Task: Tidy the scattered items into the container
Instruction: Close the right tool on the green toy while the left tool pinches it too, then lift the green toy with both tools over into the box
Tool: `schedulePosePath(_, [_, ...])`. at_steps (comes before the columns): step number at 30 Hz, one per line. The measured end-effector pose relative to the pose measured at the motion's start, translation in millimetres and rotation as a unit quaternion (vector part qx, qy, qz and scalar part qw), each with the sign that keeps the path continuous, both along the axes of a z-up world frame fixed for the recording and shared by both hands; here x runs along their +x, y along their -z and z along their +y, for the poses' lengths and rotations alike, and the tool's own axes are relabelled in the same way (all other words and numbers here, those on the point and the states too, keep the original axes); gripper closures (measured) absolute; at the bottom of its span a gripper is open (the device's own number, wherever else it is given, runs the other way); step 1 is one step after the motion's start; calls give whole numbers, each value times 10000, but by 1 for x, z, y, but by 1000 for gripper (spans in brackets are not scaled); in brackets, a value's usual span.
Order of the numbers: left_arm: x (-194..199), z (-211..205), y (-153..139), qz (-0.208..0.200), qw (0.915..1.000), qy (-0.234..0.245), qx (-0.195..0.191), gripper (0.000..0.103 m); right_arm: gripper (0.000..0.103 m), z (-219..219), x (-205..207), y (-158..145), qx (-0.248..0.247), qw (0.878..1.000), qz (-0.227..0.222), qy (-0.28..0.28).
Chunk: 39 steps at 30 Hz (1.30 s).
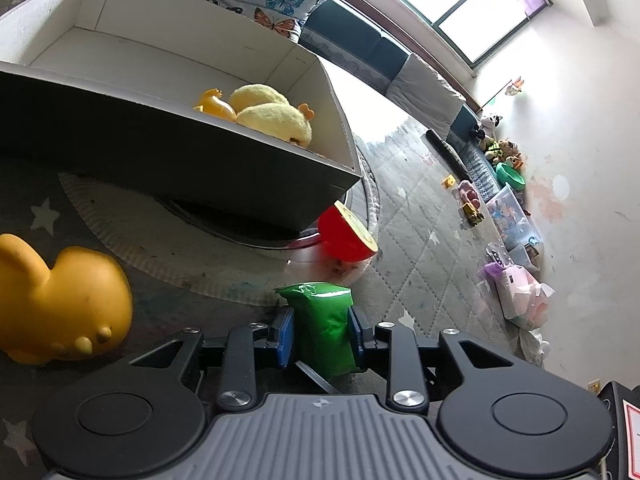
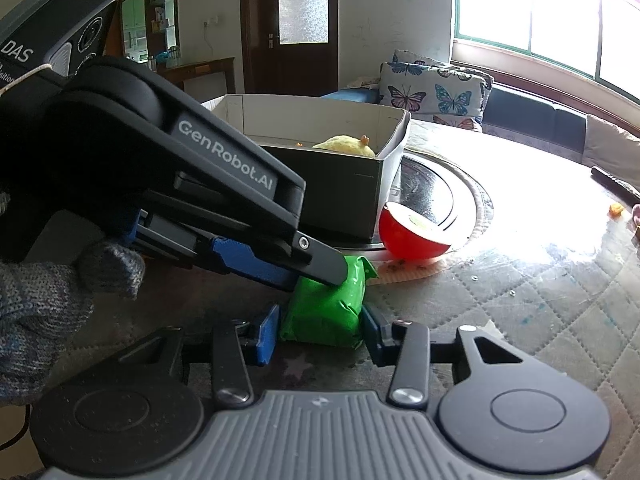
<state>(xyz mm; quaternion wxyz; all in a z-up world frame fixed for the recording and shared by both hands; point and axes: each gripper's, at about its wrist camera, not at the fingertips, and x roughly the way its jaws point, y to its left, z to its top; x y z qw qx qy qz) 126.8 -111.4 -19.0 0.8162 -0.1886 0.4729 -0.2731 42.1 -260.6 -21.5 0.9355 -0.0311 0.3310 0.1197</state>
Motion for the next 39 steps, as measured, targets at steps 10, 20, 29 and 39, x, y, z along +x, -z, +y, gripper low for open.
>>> schedulePosePath(10, [-7, 8, -3, -67, 9999, -130, -3, 75, 60, 5, -3, -3, 41, 10000, -25, -84])
schedulePosePath(20, [-7, 21, -27, -391, 9985, -376, -30, 75, 60, 15, 3, -21, -26, 9991, -308, -281])
schedulePosePath(29, [12, 37, -57, -835, 9944, -655, 14, 75, 60, 31, 37, -49, -79, 9963, -673, -524])
schedulePosePath(39, [55, 53, -75, -1058, 9899, -933, 157, 75, 60, 52, 89, -62, -123, 9939, -763, -792])
